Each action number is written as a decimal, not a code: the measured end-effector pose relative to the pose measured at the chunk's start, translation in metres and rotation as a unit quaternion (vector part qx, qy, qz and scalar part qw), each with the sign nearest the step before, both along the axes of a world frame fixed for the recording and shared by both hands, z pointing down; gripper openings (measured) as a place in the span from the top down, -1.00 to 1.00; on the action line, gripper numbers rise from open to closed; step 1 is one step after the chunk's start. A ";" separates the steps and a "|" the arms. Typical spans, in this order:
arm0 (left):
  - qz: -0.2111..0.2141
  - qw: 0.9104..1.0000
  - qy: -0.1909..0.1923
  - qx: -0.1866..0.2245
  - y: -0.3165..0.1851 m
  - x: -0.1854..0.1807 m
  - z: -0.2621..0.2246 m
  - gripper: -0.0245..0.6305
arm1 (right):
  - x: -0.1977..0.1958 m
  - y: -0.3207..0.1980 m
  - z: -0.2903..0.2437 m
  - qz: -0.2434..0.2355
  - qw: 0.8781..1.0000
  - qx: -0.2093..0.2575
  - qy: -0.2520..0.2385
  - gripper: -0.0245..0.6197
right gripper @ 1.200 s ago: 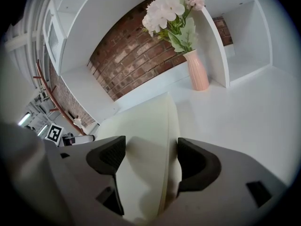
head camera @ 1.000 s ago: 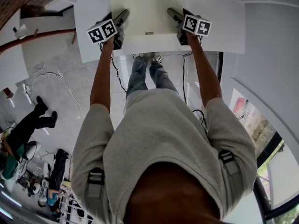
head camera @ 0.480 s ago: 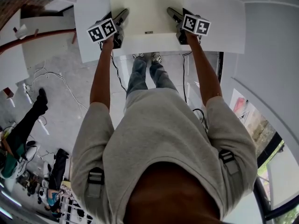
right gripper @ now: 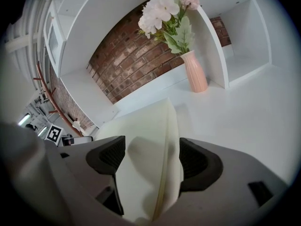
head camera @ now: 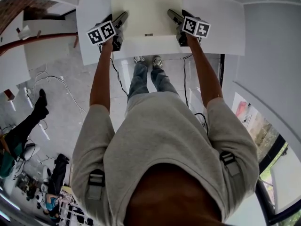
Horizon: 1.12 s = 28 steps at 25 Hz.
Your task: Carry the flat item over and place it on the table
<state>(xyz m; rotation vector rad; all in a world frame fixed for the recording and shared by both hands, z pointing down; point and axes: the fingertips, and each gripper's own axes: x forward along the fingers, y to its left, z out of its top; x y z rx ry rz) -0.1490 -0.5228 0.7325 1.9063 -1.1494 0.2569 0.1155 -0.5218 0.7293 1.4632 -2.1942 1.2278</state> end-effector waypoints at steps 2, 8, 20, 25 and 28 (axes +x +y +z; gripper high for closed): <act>-0.007 1.000 0.003 0.007 0.000 -0.004 -0.005 -0.22 | 0.003 0.000 -0.004 0.004 1.000 0.006 0.000 -0.21; -0.012 0.999 -0.001 0.039 0.001 -0.004 -0.026 -0.22 | 0.011 0.010 -0.022 0.008 1.000 0.026 0.005 -0.21; -0.043 0.989 -0.001 0.140 0.008 -0.018 -0.052 -0.22 | 0.011 0.031 -0.038 -0.006 0.999 0.041 0.011 -0.21; -0.041 0.986 0.004 0.159 0.012 -0.021 -0.069 -0.22 | 0.002 0.037 -0.042 -0.022 0.999 0.047 0.016 -0.21; -0.006 0.986 -0.029 0.166 0.013 -0.012 -0.078 -0.22 | 0.000 0.037 -0.044 -0.024 0.998 0.050 0.017 -0.21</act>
